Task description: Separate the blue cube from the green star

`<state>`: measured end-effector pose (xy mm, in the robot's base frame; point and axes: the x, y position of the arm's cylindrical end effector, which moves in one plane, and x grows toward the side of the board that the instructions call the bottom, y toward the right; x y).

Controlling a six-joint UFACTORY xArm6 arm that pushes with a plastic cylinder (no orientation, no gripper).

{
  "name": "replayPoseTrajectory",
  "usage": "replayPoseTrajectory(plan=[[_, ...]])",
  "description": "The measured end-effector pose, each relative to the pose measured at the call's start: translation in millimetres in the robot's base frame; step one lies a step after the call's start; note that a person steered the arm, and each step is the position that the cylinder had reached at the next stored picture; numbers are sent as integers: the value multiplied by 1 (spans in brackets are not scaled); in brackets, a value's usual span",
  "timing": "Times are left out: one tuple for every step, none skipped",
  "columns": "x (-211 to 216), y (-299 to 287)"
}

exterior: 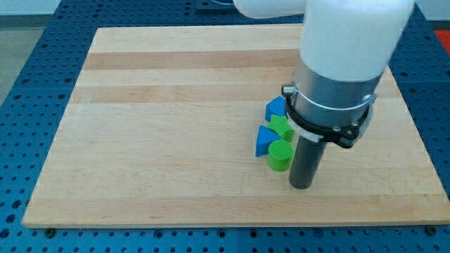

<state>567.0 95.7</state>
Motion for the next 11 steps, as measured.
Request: replayPoseTrajectory(plan=[[-1, 0], [-23, 0], [-45, -1], [-69, -2], [-97, -3], [-127, -11], [-152, -29], [-174, -49], [-199, -67], [-223, -78], [-228, -77]])
